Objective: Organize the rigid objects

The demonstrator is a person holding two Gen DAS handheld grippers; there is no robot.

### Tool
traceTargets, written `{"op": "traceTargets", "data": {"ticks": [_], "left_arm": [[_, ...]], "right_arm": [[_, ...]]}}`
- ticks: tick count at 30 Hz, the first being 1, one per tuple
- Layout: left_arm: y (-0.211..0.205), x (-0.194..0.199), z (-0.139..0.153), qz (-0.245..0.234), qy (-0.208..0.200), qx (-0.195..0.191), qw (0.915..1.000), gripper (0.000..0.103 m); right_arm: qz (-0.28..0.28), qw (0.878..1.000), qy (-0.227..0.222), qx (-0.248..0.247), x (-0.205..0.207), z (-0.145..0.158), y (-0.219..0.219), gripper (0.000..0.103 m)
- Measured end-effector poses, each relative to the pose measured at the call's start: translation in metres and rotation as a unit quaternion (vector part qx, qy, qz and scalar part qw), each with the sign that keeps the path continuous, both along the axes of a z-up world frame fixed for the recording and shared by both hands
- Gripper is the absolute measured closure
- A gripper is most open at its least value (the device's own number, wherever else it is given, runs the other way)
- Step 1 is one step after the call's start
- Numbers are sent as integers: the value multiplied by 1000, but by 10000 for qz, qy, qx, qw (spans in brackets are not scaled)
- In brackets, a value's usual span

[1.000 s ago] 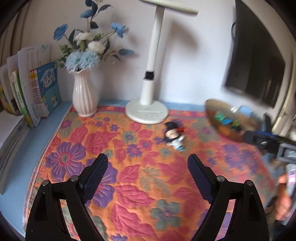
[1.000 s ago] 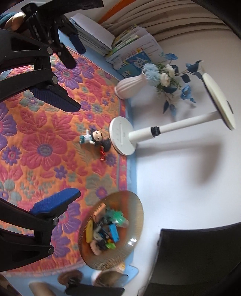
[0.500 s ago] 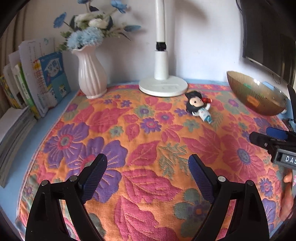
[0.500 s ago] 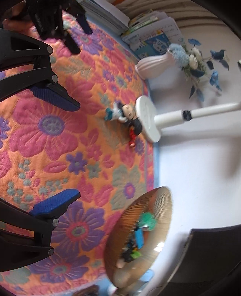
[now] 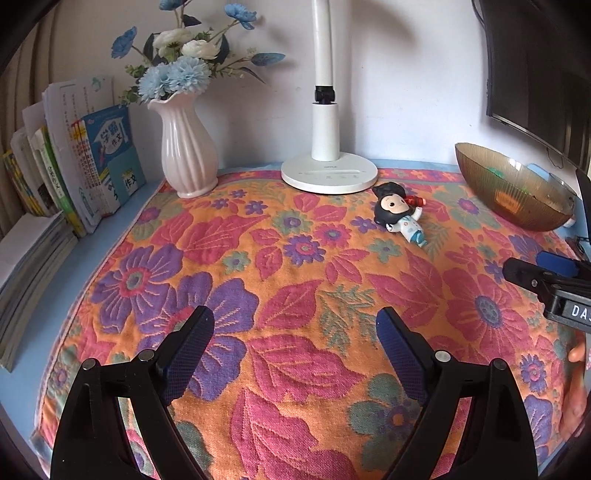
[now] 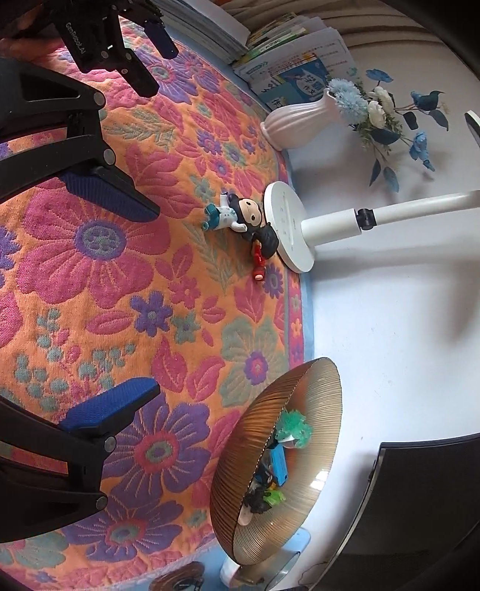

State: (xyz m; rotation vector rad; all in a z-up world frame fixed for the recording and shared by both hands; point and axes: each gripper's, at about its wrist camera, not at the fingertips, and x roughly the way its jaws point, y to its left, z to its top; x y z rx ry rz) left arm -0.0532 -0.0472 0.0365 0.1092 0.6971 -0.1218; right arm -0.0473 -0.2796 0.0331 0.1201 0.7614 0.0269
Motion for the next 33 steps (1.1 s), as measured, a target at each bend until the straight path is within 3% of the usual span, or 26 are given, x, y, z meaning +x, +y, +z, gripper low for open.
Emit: {"op": "traceTargets", "data": {"ticks": [8,12,16,19,20,23,26,29,31,33], "left_arm": [[-10,-4,-2,-95,-37,301,9995,14],[-16,-6,-4,-73,-77,539,9985,14],[-15,-1,-2,-337,237,416,9983,14],[-13,7,15,-558,404,16,9976,14],[-17,11,21,-555,381,44,9977,14],[-39,32,37,-735,259,251,9966,14],[-64,62,34,-1161,667,-46,9910,14],[-90,92,20,-1273,841,58,9883,14],[-102,106,12,-1239,890,185,9881,15],[-110,123,4,-1255,974,158,9872,15]], "right_arm": [[-148,9998,158,54,3,-4,-6,18],[-313,9993,61,-193,-1,-2,-3,18],[-244,9984,128,-499,-1,0,7,15],[-8,9992,309,-249,4,10,1,15],[-7,9990,356,-255,8,16,1,15],[-166,9962,481,-709,32,37,0,15],[124,9954,750,-580,64,44,2,15],[201,9936,671,-890,86,47,11,22],[352,9890,731,-1236,99,44,19,37],[474,9867,747,-1362,108,43,19,37]]}}
